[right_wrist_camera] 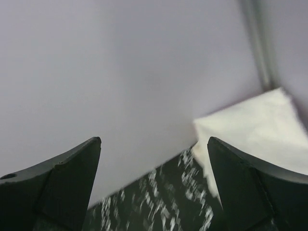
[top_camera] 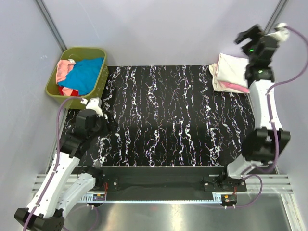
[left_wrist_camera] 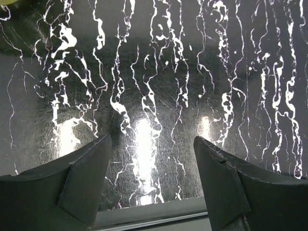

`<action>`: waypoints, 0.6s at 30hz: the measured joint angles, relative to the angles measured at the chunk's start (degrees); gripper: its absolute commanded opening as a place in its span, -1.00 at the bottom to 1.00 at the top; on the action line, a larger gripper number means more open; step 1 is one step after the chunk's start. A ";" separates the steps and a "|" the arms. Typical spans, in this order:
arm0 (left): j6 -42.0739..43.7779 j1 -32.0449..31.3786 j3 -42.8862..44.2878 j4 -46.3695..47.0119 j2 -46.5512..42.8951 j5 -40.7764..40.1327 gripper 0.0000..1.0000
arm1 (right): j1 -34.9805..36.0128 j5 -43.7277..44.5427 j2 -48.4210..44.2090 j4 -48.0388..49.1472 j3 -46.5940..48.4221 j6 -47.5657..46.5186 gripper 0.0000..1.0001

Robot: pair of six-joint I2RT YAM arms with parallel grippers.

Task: Fold and stack the t-shirts
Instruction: Reset both grippers

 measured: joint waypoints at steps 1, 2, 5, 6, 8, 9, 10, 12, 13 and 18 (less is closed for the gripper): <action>0.00 0.00 0.00 0.04 -0.26 -0.02 0.53 | 3.10 1.01 -3.21 -0.35 -3.21 -0.20 0.99; 0.00 0.00 0.00 0.09 -0.50 -0.02 0.54 | 7.48 1.88 -6.47 -1.09 -6.99 -0.55 1.00; 0.02 0.00 -0.04 0.17 -1.27 0.00 0.63 | 21.38 4.94 -12.68 -3.48 -17.03 -2.64 0.99; 0.00 0.00 -0.13 0.28 -1.64 0.00 0.65 | 25.62 5.11 -13.94 -4.37 -20.24 -3.06 0.99; 0.02 0.02 -0.33 0.46 -2.43 0.02 0.69 | 31.74 5.07 -16.15 -6.12 -26.80 -2.75 0.99; 0.02 0.09 -0.37 0.46 -2.75 0.17 0.70 | 33.57 4.02 -17.11 -6.97 -29.88 -2.21 0.99; 0.02 0.11 -0.37 0.50 -2.93 0.22 0.86 | 34.97 1.99 -18.36 -7.04 -33.53 -1.20 0.99; 0.09 0.11 -0.37 0.70 -3.23 0.59 0.89 | 36.68 -1.20 -20.98 -6.84 -41.09 1.57 0.99; 0.07 0.11 -0.37 0.74 -3.34 0.74 0.91 | 37.44 -2.71 -22.45 -6.38 -45.09 3.08 0.99; 0.09 0.11 -0.37 0.72 -3.56 1.22 0.97 | 41.40 -7.89 -26.21 -1.18 -61.61 8.41 0.99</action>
